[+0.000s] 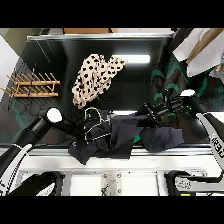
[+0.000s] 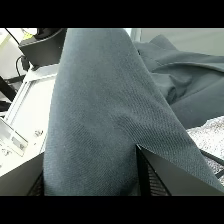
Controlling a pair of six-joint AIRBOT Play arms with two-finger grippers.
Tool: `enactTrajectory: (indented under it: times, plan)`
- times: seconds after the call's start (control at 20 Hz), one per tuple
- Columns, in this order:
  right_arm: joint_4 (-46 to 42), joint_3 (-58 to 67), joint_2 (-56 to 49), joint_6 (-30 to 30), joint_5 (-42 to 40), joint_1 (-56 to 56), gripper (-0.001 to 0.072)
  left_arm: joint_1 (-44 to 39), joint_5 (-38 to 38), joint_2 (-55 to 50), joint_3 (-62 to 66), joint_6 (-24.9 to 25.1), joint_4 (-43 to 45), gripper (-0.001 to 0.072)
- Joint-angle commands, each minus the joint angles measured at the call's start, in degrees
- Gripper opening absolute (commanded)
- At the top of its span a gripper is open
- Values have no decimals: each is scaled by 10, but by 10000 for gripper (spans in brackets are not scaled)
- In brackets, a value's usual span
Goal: Fold the clothes and pants, and hang the long-sleeved shirts on hangers.
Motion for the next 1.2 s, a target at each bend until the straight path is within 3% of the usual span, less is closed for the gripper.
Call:
enactTrajectory:
  times: [0.0,0.4,0.45,0.5,0.55,1.15]
  plan:
    - [3,0,0,3,0,1,507,0,2,0,0,0,-4,11]
    - [2,0,0,3,-1,1,499,0,1,0,0,0,-4,11]
    - [2,0,0,3,0,1,384,0,2,0,0,0,-4,11]
    - [2,0,0,3,2,1,101,0,2,0,0,0,-4,11]
    - [2,0,0,5,1,1,19,0,2,0,0,0,-4,11]
    - [3,0,0,5,-2,2,16,0,2,0,0,0,-4,11]
